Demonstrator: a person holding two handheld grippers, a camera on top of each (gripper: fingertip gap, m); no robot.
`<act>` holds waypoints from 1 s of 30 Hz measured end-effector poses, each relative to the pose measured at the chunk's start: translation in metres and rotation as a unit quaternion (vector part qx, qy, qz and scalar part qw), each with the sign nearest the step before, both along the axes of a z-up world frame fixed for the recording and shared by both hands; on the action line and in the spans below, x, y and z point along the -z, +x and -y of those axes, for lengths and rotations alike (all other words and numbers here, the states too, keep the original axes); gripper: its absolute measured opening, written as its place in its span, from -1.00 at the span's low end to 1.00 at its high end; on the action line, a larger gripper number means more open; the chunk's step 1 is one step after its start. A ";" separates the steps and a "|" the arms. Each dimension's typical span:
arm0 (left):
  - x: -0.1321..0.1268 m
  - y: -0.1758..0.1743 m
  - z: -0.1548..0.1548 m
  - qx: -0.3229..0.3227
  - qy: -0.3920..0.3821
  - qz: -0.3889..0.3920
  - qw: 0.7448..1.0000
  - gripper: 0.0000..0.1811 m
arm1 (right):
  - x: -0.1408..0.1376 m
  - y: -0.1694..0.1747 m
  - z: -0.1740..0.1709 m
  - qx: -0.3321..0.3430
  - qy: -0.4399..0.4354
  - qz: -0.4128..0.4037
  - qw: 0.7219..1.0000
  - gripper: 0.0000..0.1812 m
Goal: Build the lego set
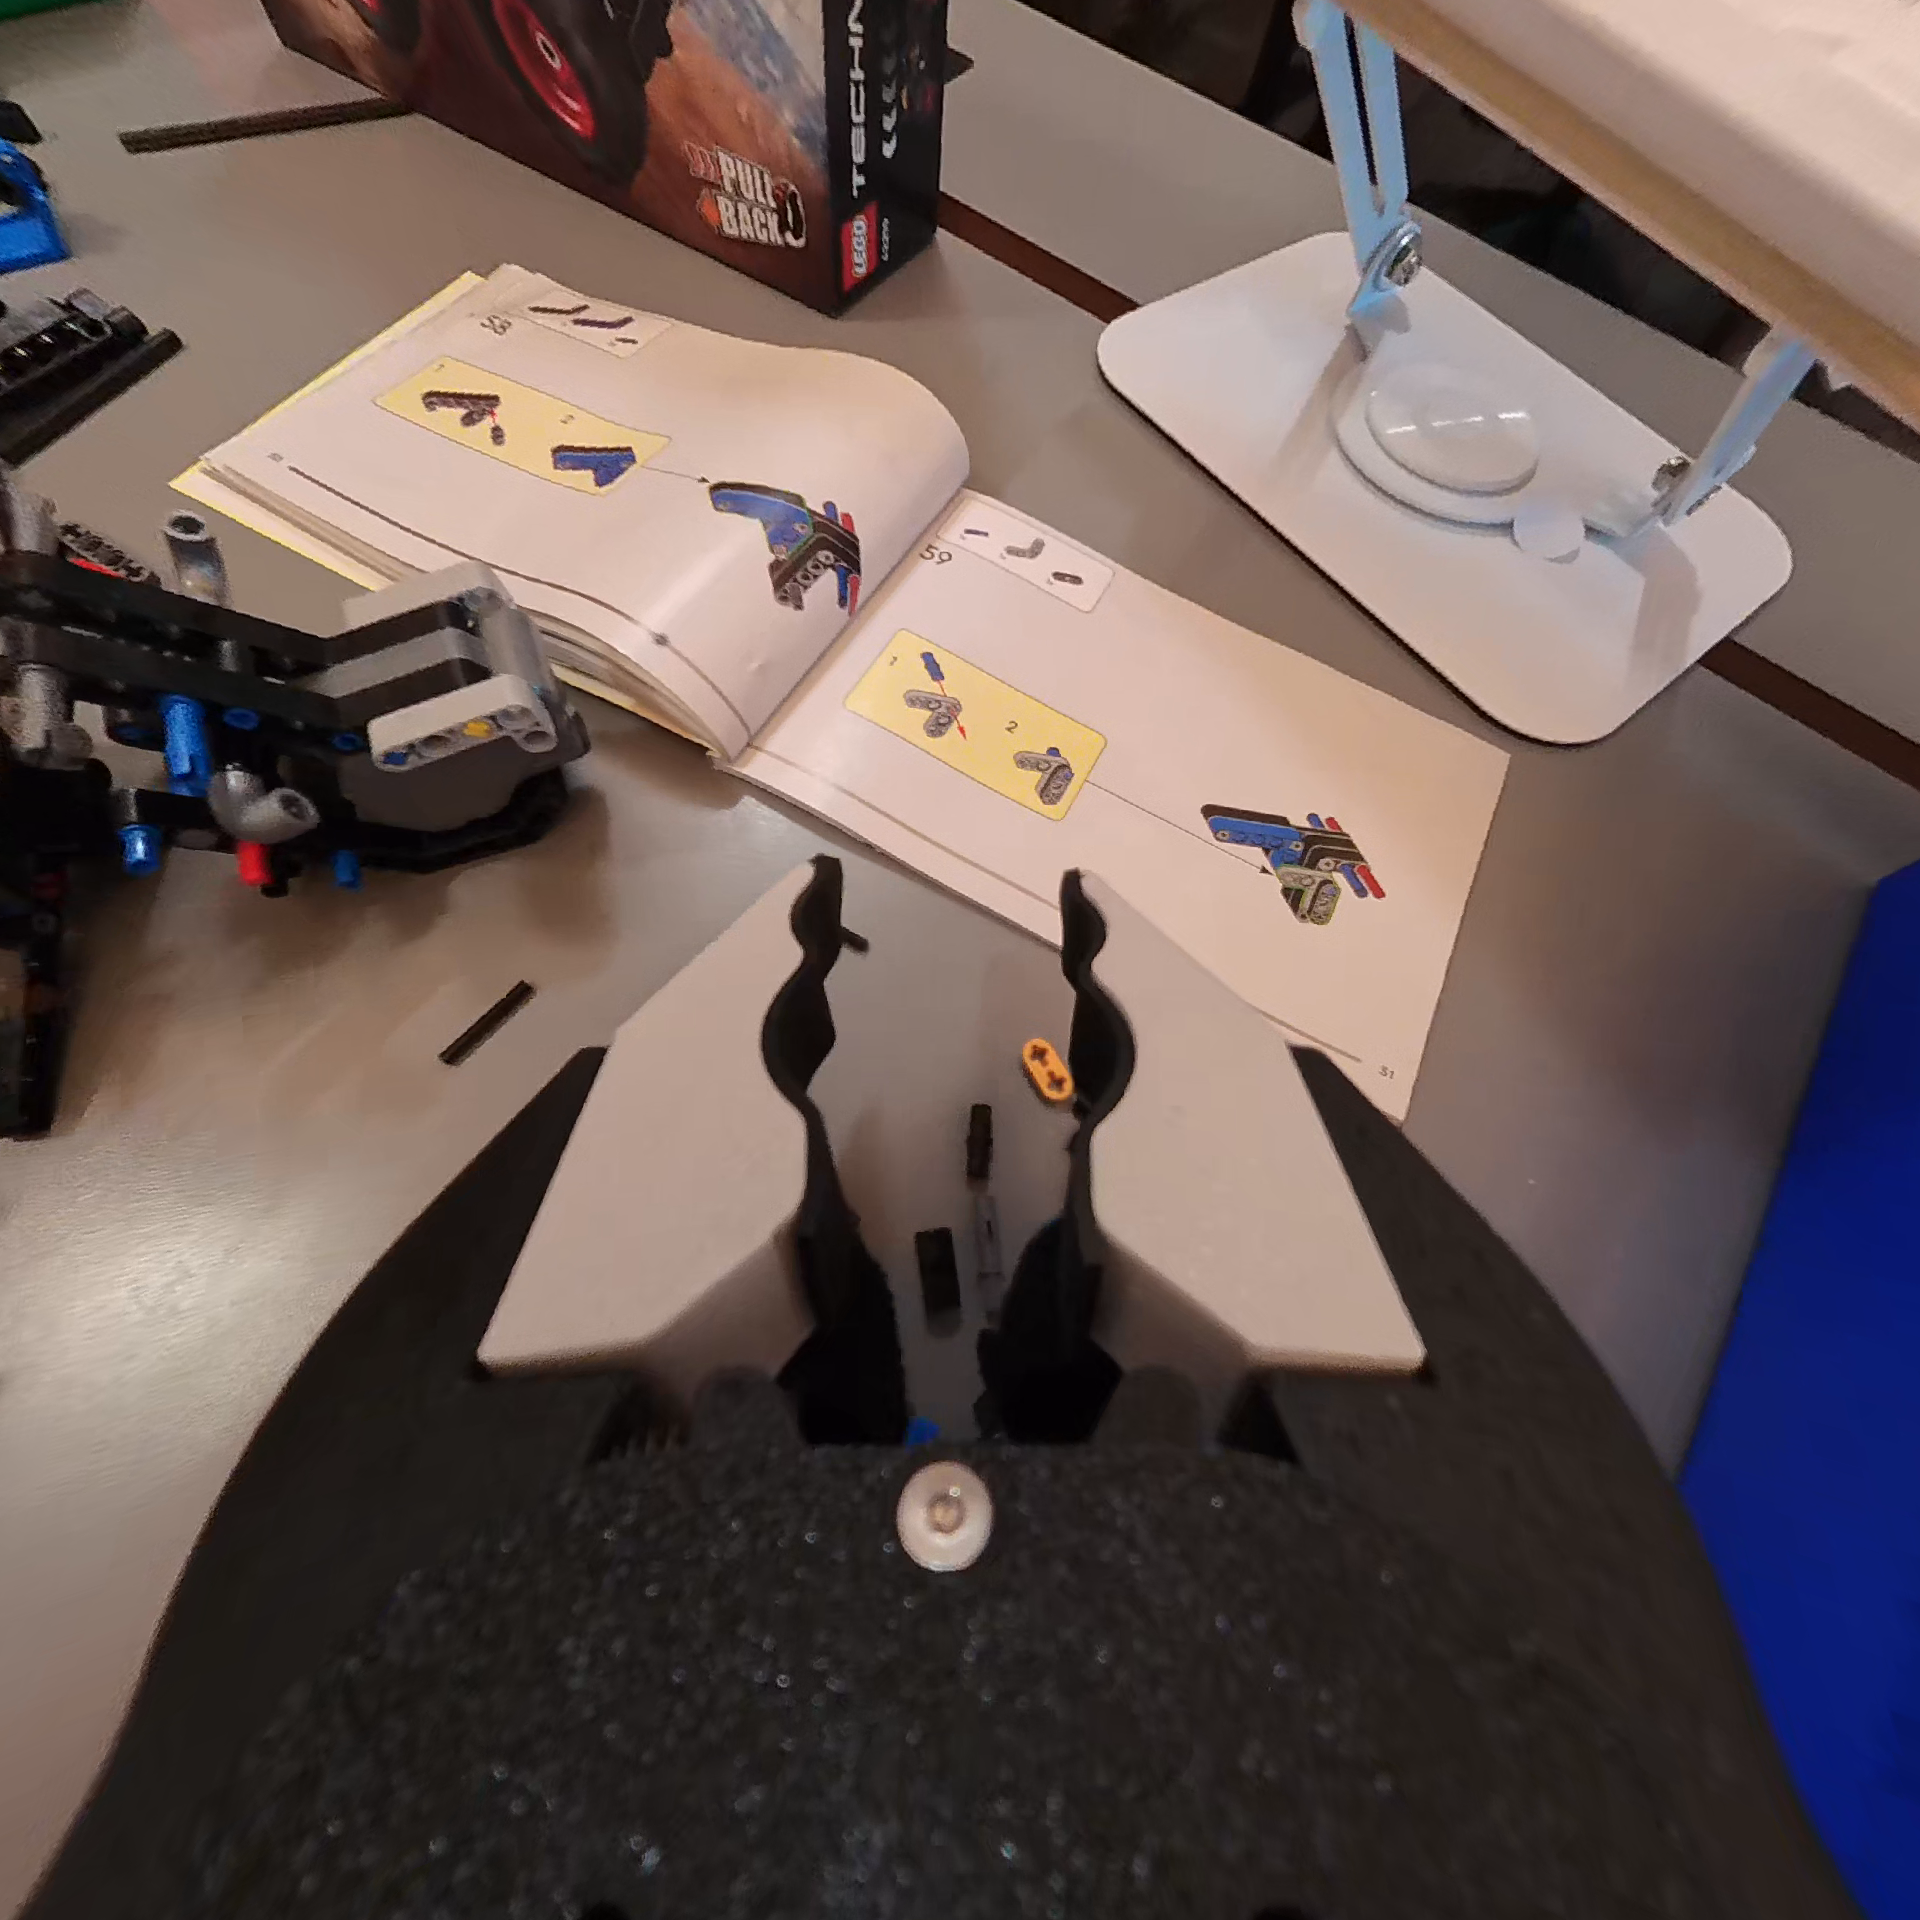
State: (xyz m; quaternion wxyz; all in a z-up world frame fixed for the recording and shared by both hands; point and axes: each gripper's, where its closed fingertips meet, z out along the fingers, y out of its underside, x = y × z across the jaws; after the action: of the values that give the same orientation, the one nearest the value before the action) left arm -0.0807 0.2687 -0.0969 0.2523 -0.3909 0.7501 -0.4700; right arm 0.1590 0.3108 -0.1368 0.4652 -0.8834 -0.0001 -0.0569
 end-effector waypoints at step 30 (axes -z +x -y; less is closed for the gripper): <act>-0.001 -0.001 -0.152 -0.253 0.071 0.068 0.963 -0.75 | 0.044 -0.074 0.076 -0.080 -0.097 0.031 0.992 -0.73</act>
State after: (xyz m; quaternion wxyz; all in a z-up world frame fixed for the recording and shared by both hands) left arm -0.0820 0.4202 -0.0964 0.4406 -0.5158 0.6392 -0.3622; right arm 0.0847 0.2349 -0.1806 0.3799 -0.9193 -0.0912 -0.0468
